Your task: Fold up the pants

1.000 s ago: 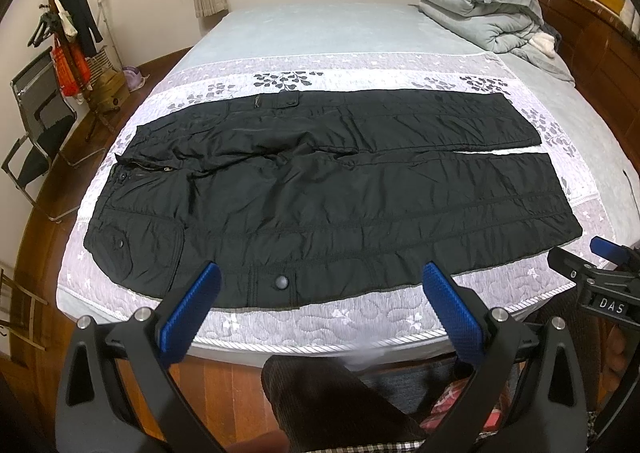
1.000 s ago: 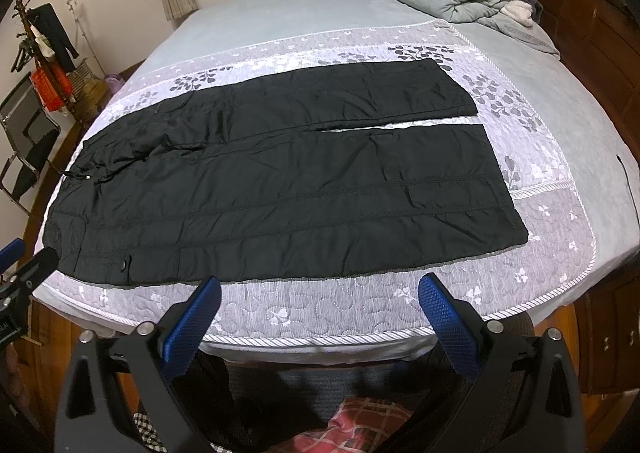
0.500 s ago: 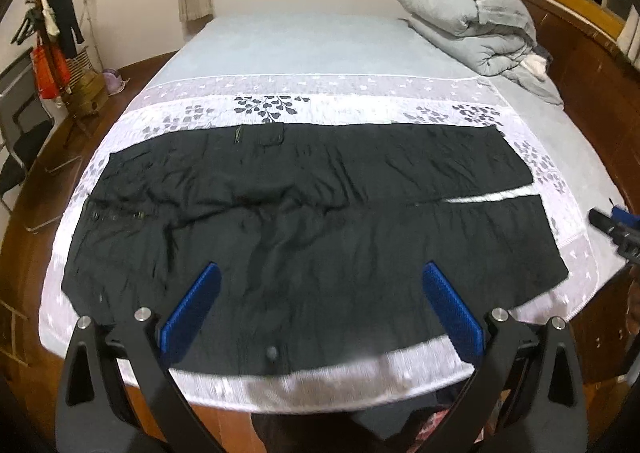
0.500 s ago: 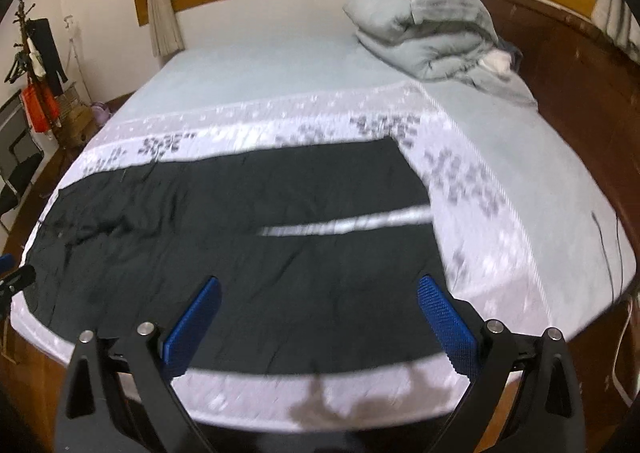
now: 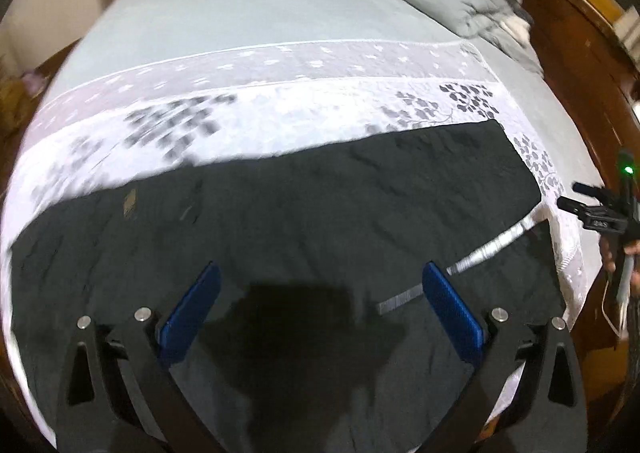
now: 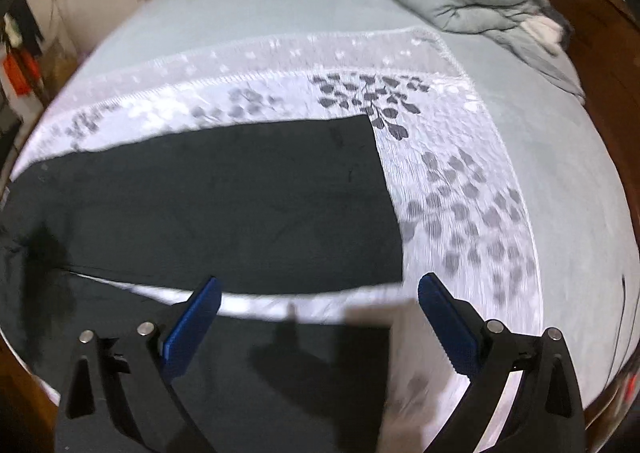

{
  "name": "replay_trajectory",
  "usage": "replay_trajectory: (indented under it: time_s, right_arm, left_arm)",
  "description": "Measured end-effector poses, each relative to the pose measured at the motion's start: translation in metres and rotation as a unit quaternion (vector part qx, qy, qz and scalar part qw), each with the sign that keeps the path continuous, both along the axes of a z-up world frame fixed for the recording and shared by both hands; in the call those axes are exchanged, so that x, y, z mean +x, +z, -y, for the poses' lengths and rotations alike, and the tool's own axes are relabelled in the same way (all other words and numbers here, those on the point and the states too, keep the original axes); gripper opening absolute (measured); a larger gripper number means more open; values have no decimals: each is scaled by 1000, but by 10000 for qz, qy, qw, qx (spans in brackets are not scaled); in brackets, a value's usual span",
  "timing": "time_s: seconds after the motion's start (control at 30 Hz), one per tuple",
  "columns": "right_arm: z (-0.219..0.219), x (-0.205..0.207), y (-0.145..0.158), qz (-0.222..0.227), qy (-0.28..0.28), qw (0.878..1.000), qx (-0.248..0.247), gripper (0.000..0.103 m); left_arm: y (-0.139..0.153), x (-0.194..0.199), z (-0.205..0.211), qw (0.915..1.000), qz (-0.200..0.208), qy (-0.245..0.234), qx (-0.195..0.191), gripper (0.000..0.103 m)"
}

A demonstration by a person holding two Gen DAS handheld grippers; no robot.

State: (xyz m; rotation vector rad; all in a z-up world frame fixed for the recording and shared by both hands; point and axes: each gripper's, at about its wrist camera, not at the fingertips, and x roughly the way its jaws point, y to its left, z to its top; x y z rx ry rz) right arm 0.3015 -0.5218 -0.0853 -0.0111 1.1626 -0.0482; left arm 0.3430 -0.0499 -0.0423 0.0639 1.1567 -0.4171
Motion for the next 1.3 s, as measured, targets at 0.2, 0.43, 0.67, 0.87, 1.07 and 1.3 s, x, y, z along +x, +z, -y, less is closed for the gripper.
replay_trajectory:
  time_s: [0.2, 0.43, 0.67, 0.87, 1.07, 1.3]
  right_arm:
    - [46, 55, -42, -324, -139, 9964, 765, 99]
    - [58, 97, -64, -240, -470, 9963, 676, 99]
    - [56, 128, -78, -183, -431, 9961, 753, 99]
    - [50, 139, -78, -166, -247, 9961, 827, 86]
    - [43, 133, -58, 144, 8, 9979, 634, 22]
    - [37, 92, -8, 1084, 585, 9875, 988, 12]
  left_arm:
    - [-57, 92, 54, 9978, -254, -614, -83, 100]
    - [-108, 138, 112, 9992, -392, -99, -64, 100]
    - [-135, 143, 137, 9985, -406, 338, 157, 100]
    - [-145, 150, 151, 9969, -537, 329, 471, 100]
    - [-142, 144, 161, 9975, -394, 197, 550, 90]
    - [-116, 138, 157, 9985, -262, -167, -456, 89]
